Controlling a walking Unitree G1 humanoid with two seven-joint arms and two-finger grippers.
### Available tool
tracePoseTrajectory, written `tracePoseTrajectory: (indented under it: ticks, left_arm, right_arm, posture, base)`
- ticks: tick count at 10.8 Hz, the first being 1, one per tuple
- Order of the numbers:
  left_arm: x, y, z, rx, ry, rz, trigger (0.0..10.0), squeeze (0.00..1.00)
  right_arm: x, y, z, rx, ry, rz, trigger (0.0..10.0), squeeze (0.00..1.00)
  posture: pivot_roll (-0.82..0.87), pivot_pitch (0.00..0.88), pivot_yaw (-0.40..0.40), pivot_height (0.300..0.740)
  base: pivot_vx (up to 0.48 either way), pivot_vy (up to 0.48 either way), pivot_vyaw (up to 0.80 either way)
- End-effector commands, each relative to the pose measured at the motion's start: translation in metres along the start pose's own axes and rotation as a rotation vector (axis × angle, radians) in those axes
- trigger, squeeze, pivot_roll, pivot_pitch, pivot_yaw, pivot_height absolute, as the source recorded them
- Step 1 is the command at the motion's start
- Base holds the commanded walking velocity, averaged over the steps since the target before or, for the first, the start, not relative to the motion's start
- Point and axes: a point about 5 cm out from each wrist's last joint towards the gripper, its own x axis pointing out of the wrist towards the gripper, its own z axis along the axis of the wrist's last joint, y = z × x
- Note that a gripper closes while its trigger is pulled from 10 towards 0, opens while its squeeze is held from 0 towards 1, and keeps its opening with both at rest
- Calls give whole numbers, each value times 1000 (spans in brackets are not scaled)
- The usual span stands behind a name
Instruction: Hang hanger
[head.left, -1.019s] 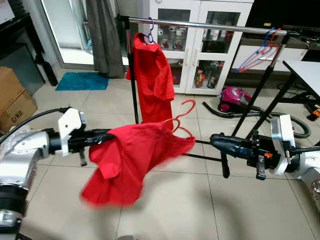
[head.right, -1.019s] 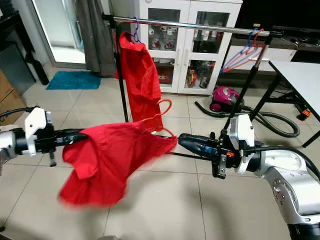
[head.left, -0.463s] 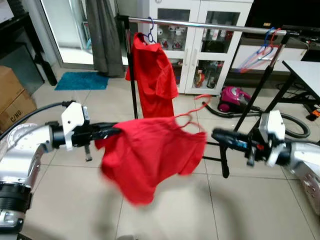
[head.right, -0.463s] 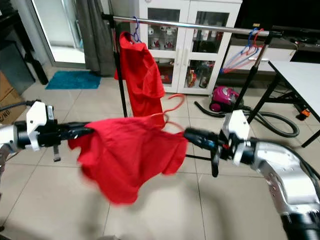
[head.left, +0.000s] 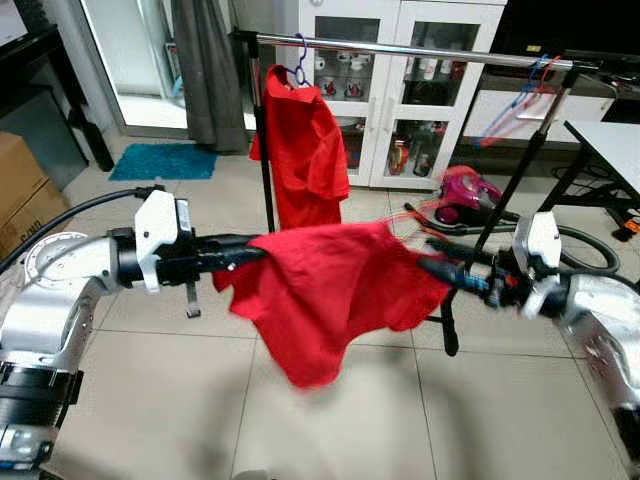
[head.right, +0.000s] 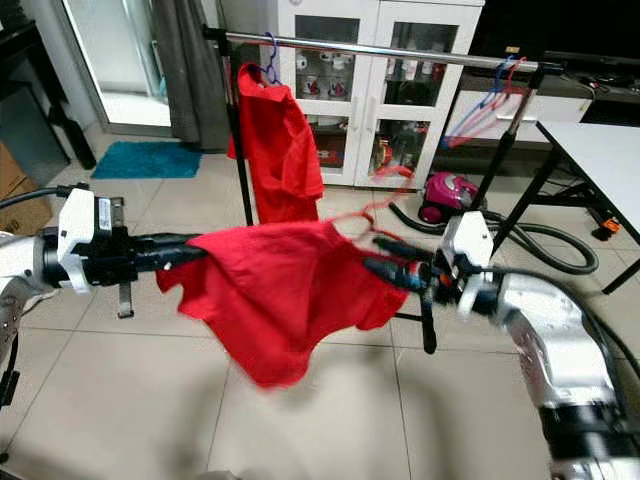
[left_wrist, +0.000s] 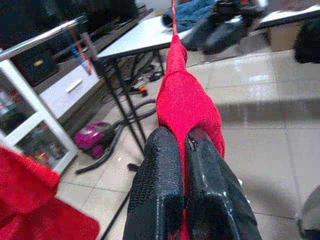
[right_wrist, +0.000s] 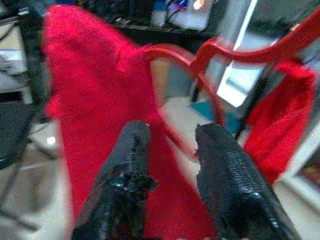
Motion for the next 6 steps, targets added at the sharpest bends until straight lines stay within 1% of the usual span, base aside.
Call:
tracePoseTrajectory:
  ticks: [1, 2, 3, 4, 6]
  left_arm:
    - [2, -3, 5, 7, -10, -29, 0, 0]
    - [2, -4, 5, 4, -8, -34, 0, 0]
    - [2, -5, 5, -1, -7, -38, 0, 0]
    - [4, -7, 7, -5, -10, -54, 0, 0]
    - [6, -10, 11, -7, -16, -76, 0, 0]
  right_arm:
    - [0, -7, 7, -54, -16, -38, 10000, 1000]
    - [0, -10, 8, -67, -23, -62, 10000, 729]
    - [-1, -12, 9, -86, -25, -73, 10000, 0]
    - [0, -12, 8, -120, -12, -58, 10000, 0]
    - [1, -16, 4, -125, 10, -54, 10000, 0]
  posture:
    - [56, 0, -2, 740]
    - [57, 0, -3, 740]
    - [57, 0, -3, 740]
    - [54, 0, 0, 740]
    - [54, 0, 0, 740]
  base:
    - [0, 0, 0]
    - [0, 0, 0]
    - [0, 0, 0]
    - [0, 0, 0]
    - [0, 0, 0]
